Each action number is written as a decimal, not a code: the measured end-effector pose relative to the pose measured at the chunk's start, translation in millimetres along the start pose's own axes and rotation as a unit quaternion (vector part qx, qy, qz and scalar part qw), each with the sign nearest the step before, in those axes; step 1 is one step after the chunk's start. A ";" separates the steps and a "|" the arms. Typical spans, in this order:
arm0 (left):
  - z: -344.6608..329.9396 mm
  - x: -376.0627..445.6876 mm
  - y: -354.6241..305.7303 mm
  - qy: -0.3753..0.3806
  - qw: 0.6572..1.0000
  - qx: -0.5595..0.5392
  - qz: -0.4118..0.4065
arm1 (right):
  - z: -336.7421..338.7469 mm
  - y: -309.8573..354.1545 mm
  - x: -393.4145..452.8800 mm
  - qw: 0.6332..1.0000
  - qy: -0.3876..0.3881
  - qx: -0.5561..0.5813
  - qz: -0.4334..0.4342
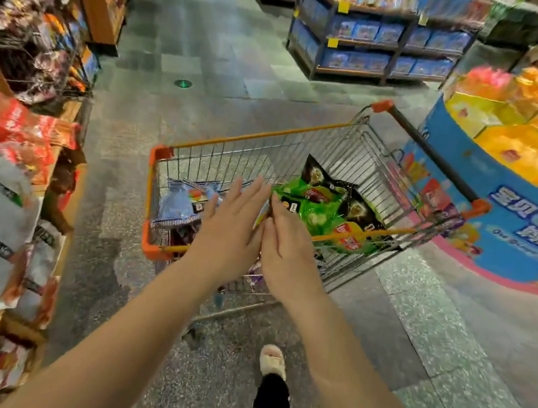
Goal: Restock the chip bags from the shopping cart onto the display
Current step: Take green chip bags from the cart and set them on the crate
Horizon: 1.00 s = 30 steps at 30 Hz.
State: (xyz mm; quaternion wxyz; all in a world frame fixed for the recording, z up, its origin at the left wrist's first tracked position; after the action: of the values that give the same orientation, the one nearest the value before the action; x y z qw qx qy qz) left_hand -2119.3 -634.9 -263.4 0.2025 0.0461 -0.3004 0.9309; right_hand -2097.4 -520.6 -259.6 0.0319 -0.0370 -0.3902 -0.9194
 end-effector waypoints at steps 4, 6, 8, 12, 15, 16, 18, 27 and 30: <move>-27.3 71.4 -3.3 0.010 0.999 0.040 0.004 | 23.2 -46.6 61.5 0.999 -0.009 -0.043 -0.012; -42.8 105.1 -4.9 0.017 0.998 0.062 0.013 | 36.5 -70.4 91.8 0.997 -0.003 -0.063 -0.034; -59.7 139.4 -6.4 0.037 0.995 0.085 0.029 | 49.8 -91.4 120.5 0.995 0.002 -0.084 -0.046; -91.8 202.8 -19.3 0.074 0.990 0.117 0.017 | 76.4 -131.4 168.5 0.991 0.023 -0.108 -0.081; -117.4 243.2 -26.0 0.099 0.986 0.135 0.005 | 92.5 -166.8 196.4 0.987 0.029 -0.120 -0.105; -126.2 254.1 -27.4 0.106 0.985 0.136 0.004 | 97.1 -178.9 203.8 0.986 0.033 -0.120 -0.114; -144.5 270.2 -28.7 0.121 0.983 0.136 0.007 | 103.8 -203.2 215.2 0.982 0.040 -0.128 -0.133; -188.5 290.7 -7.1 0.182 0.959 0.212 0.048 | 92.1 -275.7 234.7 0.961 0.113 -0.169 -0.188; -195.3 290.5 -0.2 0.191 0.956 0.215 0.060 | 87.4 -290.0 237.1 0.949 0.138 -0.211 -0.191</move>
State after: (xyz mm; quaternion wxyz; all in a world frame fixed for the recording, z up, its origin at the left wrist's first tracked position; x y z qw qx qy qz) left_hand -2377.6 -420.4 -362.3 0.1855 -0.1086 -0.0509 0.9753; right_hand -2355.0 -263.6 -384.4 -0.0996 0.1595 -0.1788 -0.9657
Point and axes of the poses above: each hand's wrist, its own x-axis towards the middle knuckle, its own z-axis out of the back of the hand, y = z × x, the point moved 1 cm from there along x, towards the middle knuckle, and after that the axes turned 4 degrees about -z, right-handed, at the moved point
